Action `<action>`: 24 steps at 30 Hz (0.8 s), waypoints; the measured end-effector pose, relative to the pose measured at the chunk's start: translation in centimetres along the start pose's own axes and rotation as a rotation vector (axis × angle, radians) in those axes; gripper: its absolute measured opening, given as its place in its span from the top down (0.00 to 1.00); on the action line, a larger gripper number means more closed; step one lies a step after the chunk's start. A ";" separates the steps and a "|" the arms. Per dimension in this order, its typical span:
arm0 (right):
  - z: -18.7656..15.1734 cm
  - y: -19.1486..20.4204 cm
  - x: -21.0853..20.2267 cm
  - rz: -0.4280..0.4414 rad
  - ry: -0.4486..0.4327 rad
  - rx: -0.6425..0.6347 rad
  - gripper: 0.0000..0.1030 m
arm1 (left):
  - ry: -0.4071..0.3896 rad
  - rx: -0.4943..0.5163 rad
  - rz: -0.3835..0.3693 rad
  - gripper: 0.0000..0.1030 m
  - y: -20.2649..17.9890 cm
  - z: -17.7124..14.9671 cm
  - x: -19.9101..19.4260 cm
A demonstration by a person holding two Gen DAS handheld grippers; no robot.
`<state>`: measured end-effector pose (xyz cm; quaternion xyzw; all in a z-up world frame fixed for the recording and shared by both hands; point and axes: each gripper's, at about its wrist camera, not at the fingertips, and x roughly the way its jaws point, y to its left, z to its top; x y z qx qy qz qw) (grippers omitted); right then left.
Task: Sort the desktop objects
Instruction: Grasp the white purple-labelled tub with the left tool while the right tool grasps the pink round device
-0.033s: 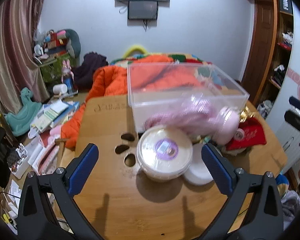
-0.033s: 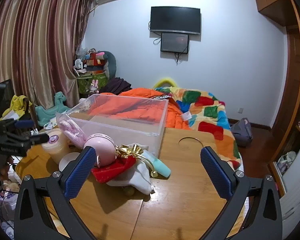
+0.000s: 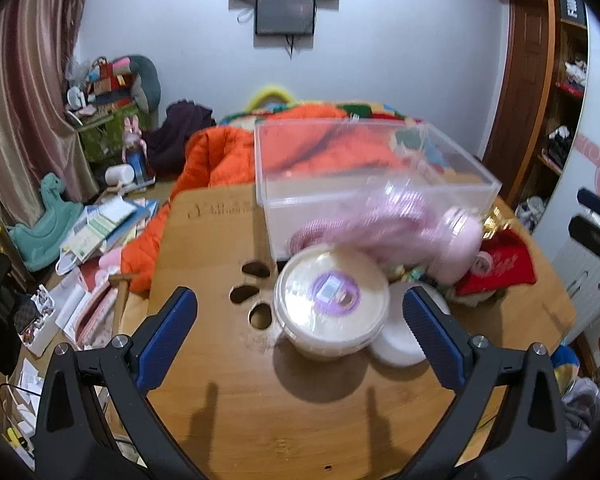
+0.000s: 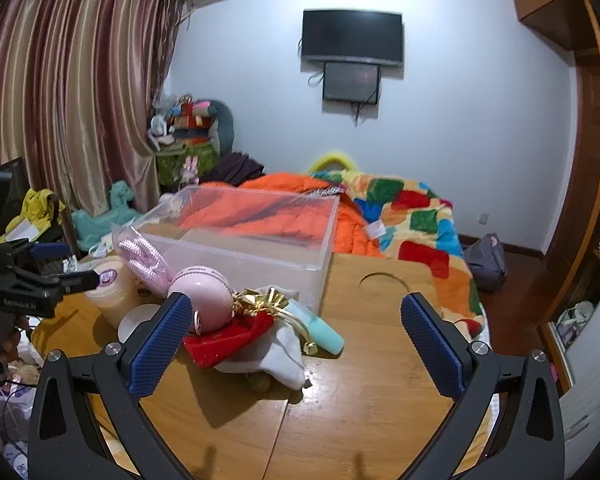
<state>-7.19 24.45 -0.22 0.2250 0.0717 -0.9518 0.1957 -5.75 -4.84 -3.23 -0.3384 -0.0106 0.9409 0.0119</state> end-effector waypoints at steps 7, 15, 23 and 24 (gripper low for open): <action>0.8 1.9 3.0 0.088 0.093 -0.062 0.00 | 0.054 0.036 -0.036 0.00 -0.8 -0.8 1.8; 0.6 5.1 6.9 0.148 0.165 -0.160 0.03 | 0.093 0.009 -0.069 0.00 -1.1 -0.7 3.8; 0.2 6.1 9.9 0.183 0.236 -0.212 0.18 | 0.076 -0.019 -0.104 0.00 -0.6 -0.2 4.6; 0.3 6.3 10.1 0.184 0.240 -0.216 0.21 | 0.073 -0.024 -0.108 0.00 -0.5 -0.2 4.7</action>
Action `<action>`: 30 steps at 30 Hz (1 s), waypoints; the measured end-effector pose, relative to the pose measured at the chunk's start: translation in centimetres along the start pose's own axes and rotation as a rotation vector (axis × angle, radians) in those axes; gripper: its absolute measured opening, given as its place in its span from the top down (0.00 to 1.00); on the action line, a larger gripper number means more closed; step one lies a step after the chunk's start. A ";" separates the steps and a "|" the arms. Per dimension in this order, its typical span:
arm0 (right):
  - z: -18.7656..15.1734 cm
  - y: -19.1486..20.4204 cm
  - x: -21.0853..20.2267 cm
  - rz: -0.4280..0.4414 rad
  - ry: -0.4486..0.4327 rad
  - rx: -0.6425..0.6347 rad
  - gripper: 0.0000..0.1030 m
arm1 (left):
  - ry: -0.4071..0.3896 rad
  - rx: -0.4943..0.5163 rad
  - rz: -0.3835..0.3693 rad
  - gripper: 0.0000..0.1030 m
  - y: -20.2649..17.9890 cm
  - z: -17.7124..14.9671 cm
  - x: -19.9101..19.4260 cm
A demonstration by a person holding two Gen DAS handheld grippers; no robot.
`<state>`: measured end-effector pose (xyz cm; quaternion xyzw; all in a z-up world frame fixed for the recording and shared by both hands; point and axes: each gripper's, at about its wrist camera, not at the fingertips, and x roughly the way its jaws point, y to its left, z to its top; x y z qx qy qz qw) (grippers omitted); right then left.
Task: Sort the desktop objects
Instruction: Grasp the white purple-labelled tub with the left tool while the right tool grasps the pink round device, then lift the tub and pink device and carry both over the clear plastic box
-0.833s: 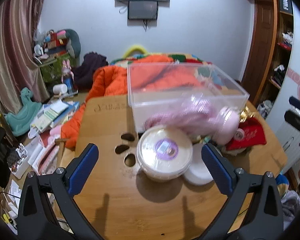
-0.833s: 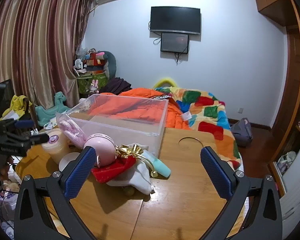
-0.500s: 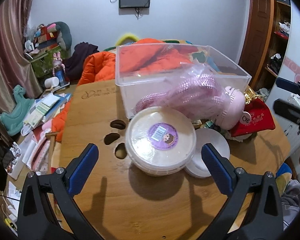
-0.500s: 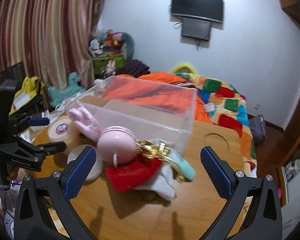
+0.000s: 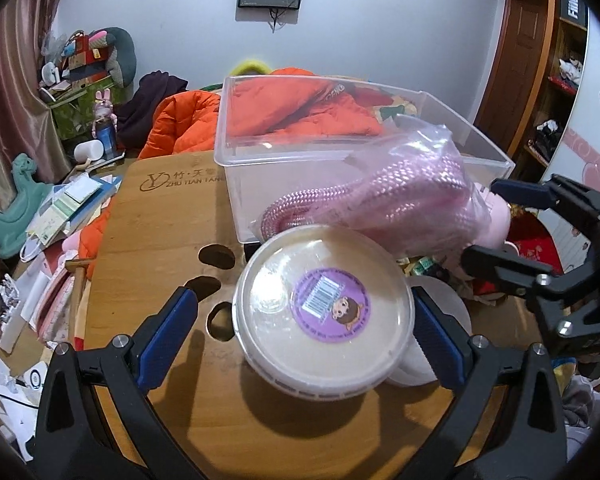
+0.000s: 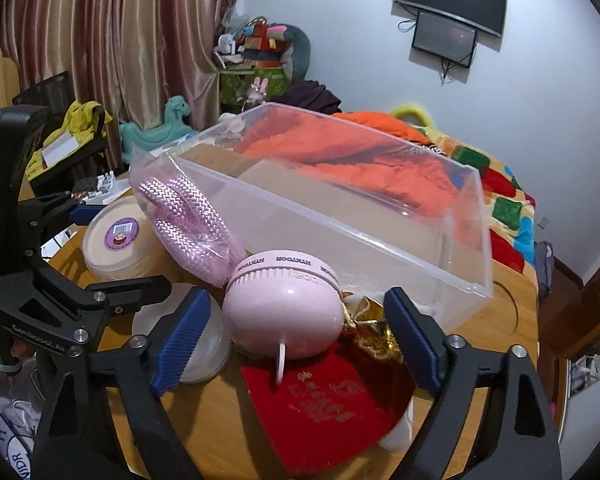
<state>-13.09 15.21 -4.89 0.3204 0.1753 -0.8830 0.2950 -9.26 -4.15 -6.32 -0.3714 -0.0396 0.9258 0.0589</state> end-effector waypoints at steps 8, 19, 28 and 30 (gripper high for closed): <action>0.2 0.9 1.3 0.007 0.040 -0.052 0.30 | 0.008 -0.012 -0.039 0.16 0.2 0.1 0.5; 0.2 0.8 1.3 0.020 0.048 -0.040 0.41 | -0.026 0.013 -0.053 0.34 -0.8 0.0 -0.1; 0.6 0.9 -0.7 0.044 0.013 -0.020 0.41 | -0.050 0.025 -0.021 0.35 -1.0 -0.3 -1.0; 0.6 0.8 -1.2 0.048 0.004 -0.015 0.41 | -0.062 0.034 -0.022 0.37 -1.2 -0.4 -1.5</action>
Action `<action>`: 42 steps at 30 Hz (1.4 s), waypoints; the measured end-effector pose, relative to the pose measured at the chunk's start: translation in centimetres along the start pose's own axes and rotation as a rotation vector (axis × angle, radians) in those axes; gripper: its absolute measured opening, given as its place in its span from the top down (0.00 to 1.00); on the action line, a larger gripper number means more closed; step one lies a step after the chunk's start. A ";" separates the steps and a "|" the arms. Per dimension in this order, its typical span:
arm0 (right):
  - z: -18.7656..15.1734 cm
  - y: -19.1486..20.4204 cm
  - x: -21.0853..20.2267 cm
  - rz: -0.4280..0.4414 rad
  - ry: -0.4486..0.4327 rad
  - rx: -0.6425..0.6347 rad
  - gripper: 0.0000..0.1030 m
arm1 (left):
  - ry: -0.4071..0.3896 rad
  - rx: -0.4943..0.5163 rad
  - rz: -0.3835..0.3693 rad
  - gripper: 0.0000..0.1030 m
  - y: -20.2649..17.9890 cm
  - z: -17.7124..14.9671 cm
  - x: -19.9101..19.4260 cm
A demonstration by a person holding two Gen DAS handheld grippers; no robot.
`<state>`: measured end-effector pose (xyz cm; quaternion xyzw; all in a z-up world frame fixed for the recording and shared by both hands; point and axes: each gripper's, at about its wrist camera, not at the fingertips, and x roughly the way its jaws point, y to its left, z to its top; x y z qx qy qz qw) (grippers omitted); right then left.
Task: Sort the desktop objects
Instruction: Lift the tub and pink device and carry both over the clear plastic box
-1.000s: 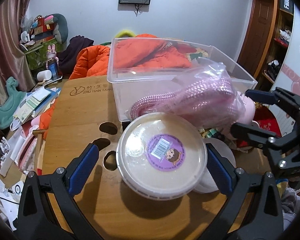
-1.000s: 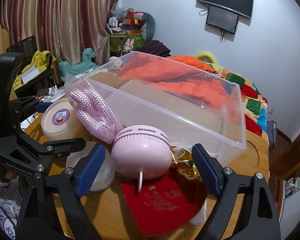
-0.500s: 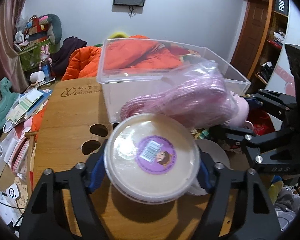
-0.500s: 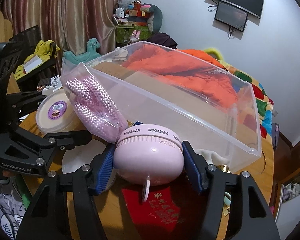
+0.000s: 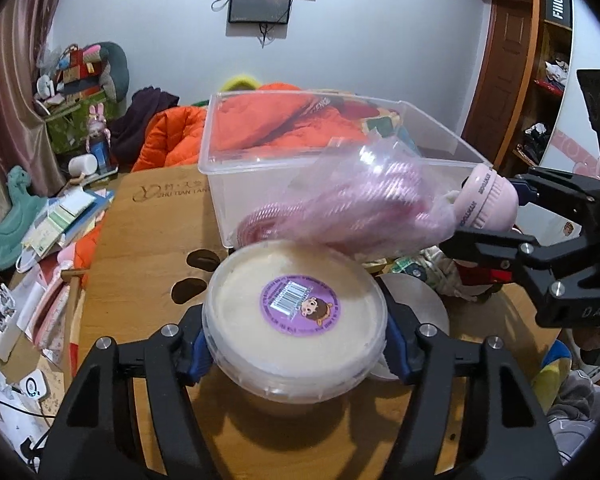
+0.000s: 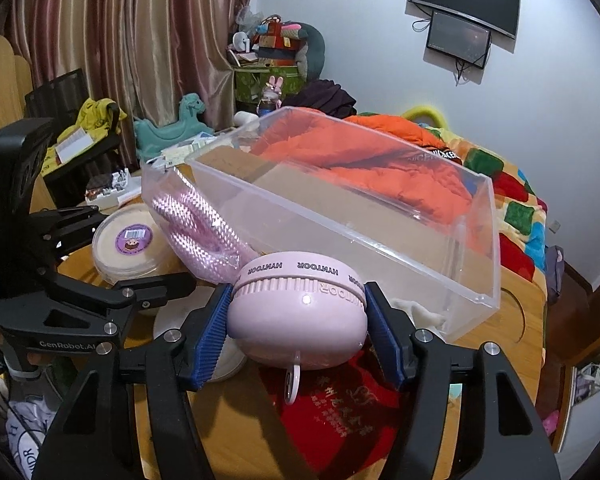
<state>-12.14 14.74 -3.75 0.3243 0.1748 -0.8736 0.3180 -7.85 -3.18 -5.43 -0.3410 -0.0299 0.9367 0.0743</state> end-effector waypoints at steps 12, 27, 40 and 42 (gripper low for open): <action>-0.2 -0.2 -2.3 0.013 -0.034 0.025 0.41 | 0.006 0.012 -0.024 0.37 -0.8 -1.1 -2.1; 1.2 -1.9 -5.5 0.013 -0.086 0.070 0.41 | -0.058 -0.012 -0.019 0.37 0.4 2.1 -6.1; 5.4 -6.7 -4.7 -0.002 -0.088 0.112 0.41 | -0.093 0.021 -0.008 0.37 1.4 11.0 -3.7; 5.8 -7.4 -4.1 0.004 -0.078 0.115 0.41 | -0.077 0.030 -0.014 0.37 1.3 11.9 -2.7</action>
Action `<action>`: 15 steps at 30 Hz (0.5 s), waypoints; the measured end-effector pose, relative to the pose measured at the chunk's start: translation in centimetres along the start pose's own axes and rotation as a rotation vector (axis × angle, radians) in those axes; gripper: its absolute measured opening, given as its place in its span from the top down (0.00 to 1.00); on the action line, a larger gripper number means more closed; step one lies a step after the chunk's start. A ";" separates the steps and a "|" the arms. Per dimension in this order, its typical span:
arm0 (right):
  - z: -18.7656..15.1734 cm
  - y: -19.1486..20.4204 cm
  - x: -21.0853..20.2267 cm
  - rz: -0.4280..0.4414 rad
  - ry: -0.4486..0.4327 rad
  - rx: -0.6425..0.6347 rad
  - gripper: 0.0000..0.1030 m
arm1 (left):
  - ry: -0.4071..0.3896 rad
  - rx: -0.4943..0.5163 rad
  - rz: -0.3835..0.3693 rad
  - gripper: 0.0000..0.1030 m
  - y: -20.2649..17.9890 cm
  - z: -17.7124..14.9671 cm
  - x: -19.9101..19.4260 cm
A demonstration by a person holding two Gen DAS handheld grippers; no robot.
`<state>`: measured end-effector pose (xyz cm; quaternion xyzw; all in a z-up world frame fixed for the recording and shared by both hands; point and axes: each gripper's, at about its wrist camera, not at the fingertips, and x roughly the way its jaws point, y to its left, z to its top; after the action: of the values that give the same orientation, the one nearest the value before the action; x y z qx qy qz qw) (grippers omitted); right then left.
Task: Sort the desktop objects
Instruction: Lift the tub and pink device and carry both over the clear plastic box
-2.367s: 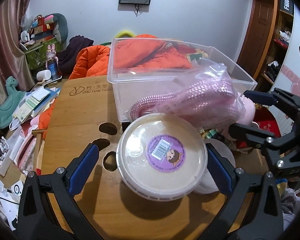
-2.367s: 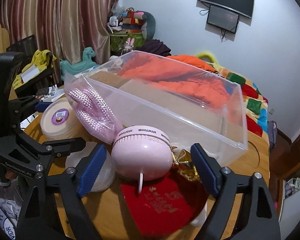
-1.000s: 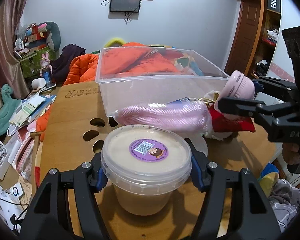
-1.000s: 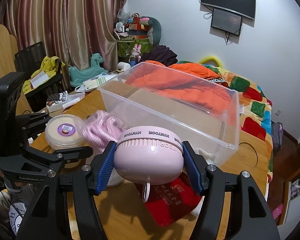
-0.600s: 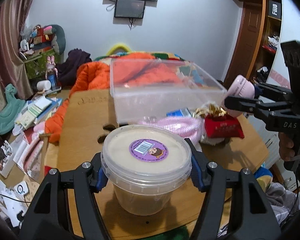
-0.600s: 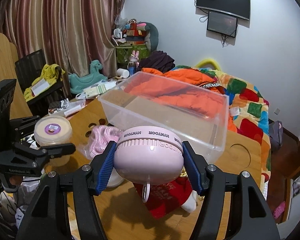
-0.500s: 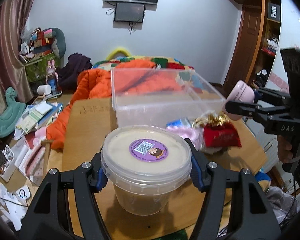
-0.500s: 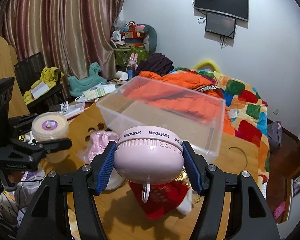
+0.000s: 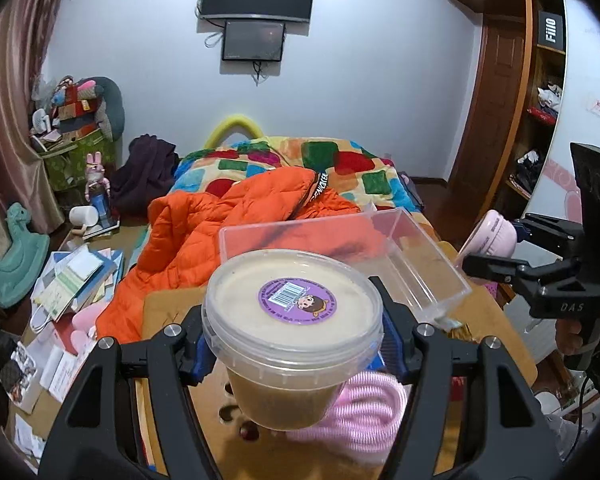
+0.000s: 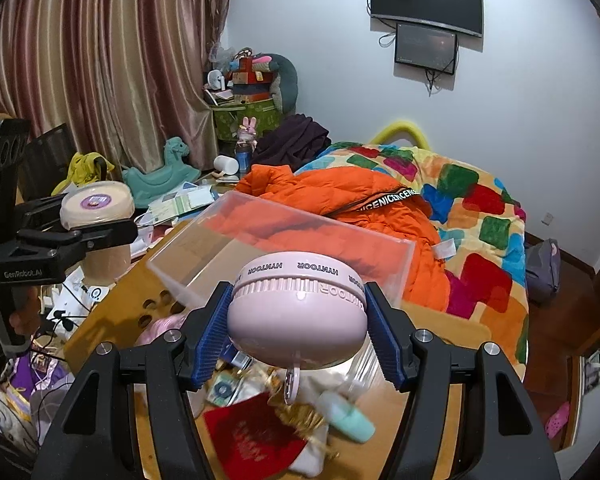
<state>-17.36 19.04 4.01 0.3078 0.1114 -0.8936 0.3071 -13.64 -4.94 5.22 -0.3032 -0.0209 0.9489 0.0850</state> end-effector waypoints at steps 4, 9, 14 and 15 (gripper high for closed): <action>1.0 -0.6 1.8 -0.004 0.029 -0.021 0.41 | 0.029 0.040 0.005 0.37 -0.6 1.1 2.4; 1.7 -1.1 5.0 0.005 0.092 -0.055 0.41 | 0.097 0.041 -0.026 0.37 -0.9 2.0 6.1; 1.7 -1.8 8.3 0.020 0.171 -0.074 0.41 | 0.168 0.062 -0.028 0.37 -1.1 2.1 9.4; 1.7 -1.9 8.9 0.021 0.188 -0.081 0.41 | 0.182 0.065 -0.031 0.37 -1.1 2.1 9.9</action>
<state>-24.88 15.55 -0.16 0.3787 0.1725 -0.8523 0.3168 -22.64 -2.06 1.36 -0.3851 0.0133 0.9161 0.1112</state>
